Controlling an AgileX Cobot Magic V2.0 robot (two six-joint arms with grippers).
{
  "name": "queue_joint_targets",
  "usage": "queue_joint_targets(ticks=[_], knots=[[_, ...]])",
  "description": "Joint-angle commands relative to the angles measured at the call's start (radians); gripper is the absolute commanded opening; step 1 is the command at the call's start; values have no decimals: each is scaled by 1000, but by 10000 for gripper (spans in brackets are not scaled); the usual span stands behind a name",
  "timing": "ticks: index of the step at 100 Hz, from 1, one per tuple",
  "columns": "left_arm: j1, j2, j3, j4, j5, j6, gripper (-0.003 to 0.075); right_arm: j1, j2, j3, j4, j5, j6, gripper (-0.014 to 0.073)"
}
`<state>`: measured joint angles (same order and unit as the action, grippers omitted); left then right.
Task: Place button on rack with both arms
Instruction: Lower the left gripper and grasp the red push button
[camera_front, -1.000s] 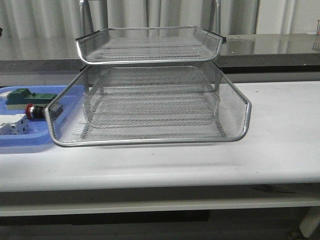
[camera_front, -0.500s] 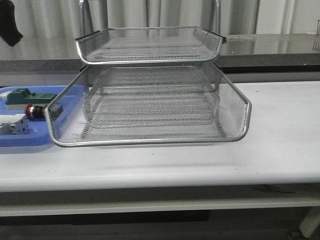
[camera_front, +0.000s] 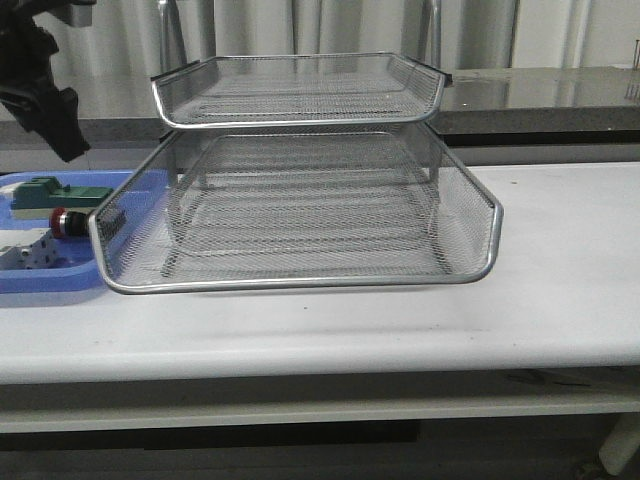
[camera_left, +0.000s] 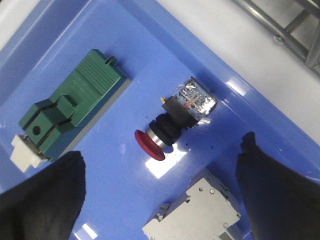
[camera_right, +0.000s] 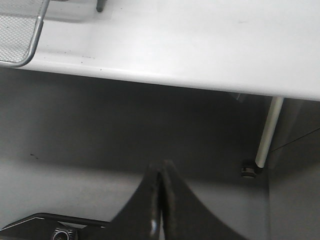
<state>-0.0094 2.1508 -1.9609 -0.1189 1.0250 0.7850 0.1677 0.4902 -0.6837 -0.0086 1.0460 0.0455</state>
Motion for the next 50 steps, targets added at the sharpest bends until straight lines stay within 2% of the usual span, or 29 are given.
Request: queue_joint_targets(ticks=[1,50], knots=[[-7,-24,-40,-21,-26,35,596,-2,4,-33,-13,-52,-1,-67],[-7,122,-116,-50,-42,93,596,-2,4,-33,-13,-52,-1,-67]])
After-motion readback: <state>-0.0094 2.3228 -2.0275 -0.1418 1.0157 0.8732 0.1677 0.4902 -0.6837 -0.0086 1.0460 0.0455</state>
